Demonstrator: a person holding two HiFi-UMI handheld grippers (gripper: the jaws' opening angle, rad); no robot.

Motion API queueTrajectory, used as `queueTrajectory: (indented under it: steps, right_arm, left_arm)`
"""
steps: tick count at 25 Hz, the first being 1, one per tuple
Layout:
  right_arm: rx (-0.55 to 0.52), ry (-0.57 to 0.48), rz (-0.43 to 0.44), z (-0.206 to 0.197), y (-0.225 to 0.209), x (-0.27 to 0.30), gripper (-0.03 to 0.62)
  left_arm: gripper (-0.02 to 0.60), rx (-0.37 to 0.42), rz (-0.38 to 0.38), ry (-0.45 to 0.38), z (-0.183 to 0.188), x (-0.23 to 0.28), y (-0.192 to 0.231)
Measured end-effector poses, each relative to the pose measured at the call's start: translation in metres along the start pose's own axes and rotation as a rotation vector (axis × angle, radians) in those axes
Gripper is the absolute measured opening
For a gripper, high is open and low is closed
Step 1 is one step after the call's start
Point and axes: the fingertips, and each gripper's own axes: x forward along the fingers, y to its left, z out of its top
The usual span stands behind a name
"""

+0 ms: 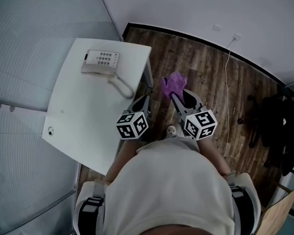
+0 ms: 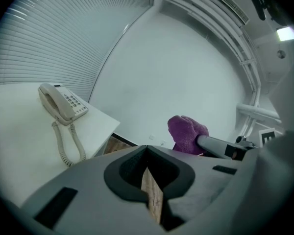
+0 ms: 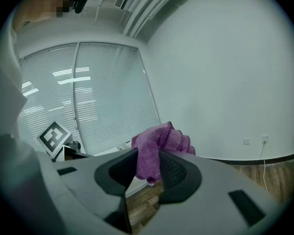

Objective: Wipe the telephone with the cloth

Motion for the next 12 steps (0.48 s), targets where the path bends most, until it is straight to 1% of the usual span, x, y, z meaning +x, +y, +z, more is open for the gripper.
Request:
queueTrajectory:
  steps: [4,12]
  right_arm:
    - [-0.012,0.004,0.038,0.013,-0.023,0.020,0.130]
    - [-0.041,0.027,0.143,0.029,-0.056,0.053,0.130]
  left_arm:
    - [0.021,-0.018,0.048,-0.031,0.016,0.022,0.006]
    - [0.021,-0.063,0.154,-0.097,0.034,0.050,0.015]
